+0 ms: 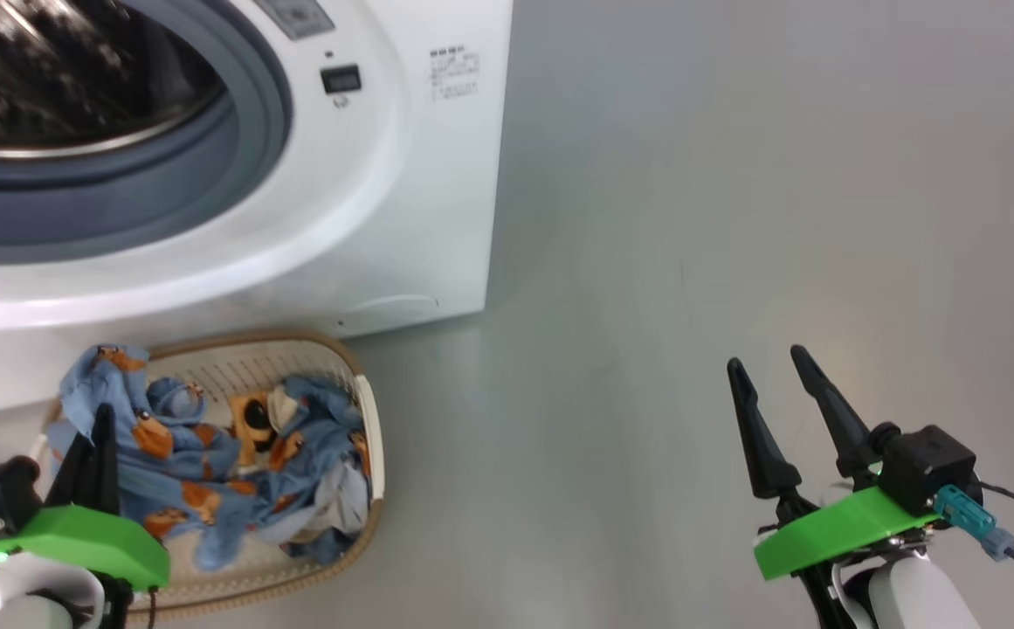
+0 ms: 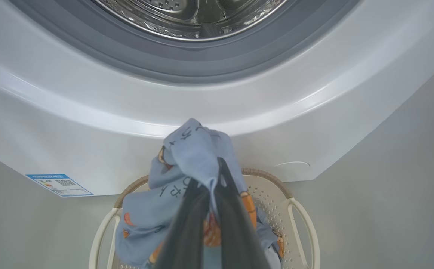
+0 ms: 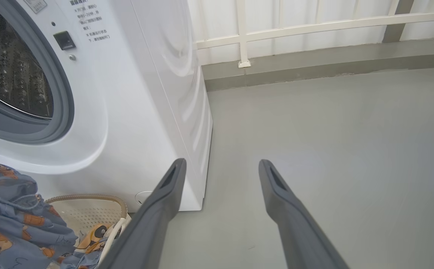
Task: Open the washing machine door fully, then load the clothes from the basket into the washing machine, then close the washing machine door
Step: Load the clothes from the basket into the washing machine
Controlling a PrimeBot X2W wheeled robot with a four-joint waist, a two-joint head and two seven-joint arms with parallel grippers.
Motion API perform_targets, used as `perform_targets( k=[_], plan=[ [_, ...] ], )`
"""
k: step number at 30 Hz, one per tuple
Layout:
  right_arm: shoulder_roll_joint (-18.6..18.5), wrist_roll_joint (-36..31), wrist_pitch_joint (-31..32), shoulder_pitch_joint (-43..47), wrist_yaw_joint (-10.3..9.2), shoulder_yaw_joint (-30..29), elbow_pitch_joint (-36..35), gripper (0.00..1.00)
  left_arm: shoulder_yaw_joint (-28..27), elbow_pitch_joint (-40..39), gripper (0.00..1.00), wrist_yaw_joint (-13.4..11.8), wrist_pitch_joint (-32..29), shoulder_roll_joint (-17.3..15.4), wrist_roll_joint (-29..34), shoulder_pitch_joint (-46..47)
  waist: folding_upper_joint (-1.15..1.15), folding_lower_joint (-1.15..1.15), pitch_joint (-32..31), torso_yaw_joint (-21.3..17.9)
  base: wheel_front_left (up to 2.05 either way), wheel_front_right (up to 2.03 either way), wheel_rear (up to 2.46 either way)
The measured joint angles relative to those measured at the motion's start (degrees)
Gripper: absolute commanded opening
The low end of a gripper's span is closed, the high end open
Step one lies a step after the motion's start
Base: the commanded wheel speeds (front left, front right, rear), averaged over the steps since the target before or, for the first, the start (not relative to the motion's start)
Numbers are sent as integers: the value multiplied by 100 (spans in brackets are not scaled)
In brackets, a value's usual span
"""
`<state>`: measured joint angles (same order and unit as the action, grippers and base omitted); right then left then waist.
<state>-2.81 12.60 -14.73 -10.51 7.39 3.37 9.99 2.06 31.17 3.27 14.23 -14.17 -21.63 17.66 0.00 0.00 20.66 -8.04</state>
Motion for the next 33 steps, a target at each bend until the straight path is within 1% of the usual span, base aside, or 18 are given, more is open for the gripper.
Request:
perform_targets(
  k=[7,11,16,24,27,33],
  plan=[
    [2,-155,0,242,0,-153,40,100,-256,-962,0,-158,15,214,246,-604,0,0,-570,66,0,0,0],
    [3,-255,0,401,0,-226,62,100,-363,-1504,0,-187,25,320,393,-967,0,0,-898,70,0,0,0],
    [4,-359,0,553,0,-235,94,100,-447,-1993,0,-288,38,479,637,-1461,0,0,-1296,57,0,0,0],
    [3,-559,0,746,0,-248,111,100,-506,-2499,0,-302,38,694,906,-2128,0,0,-1925,39,0,0,0],
    [3,-599,0,791,0,-259,70,100,-570,-2576,0,-354,38,766,972,-2257,0,0,-2047,59,0,0,0],
    [3,-600,0,798,0,-249,15,100,-631,-2583,0,-352,38,857,988,-2431,0,0,-2107,134,0,0,0]
  ],
)
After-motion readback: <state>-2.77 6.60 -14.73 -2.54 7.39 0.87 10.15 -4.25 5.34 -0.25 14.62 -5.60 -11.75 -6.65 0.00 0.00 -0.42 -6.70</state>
